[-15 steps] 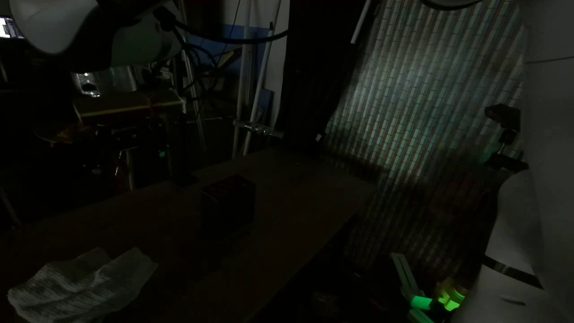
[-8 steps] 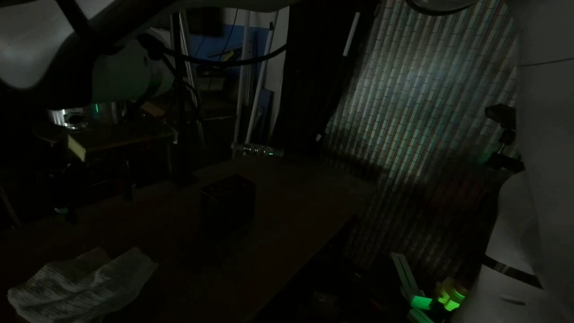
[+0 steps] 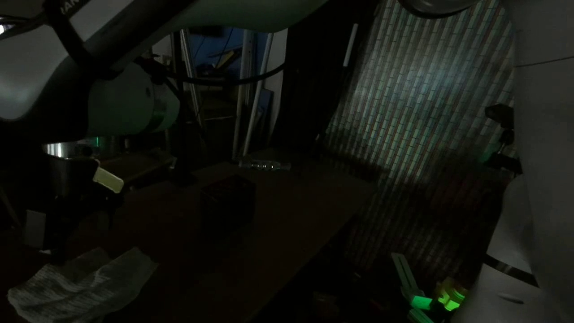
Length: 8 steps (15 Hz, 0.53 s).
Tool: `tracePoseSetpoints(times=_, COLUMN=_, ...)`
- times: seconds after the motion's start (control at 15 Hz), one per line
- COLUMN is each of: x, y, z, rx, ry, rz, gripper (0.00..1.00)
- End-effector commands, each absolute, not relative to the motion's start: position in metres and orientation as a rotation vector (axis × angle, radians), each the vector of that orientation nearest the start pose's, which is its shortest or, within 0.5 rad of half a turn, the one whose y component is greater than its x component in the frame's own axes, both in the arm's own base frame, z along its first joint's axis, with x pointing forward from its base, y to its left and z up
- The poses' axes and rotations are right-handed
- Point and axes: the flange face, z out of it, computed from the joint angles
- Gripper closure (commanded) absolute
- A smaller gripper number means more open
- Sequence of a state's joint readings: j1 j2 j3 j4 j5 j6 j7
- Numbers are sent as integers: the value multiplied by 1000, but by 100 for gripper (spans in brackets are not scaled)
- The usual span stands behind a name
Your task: Put the towel in the box then remove the towel and fold it.
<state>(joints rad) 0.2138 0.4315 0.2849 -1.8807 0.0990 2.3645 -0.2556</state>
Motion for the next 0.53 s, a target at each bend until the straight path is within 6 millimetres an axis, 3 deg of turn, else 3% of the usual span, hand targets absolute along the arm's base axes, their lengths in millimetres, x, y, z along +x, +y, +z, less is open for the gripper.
tracePoseSetpoints(times=0.0, x=555, y=295, z=291, rx=-2628, ry=-1179, rz=-84, gripper=0)
tracePoseSetpoints(times=0.47, x=560, y=282, z=263, rx=-2294, ry=-1595, rz=1, gripper=0)
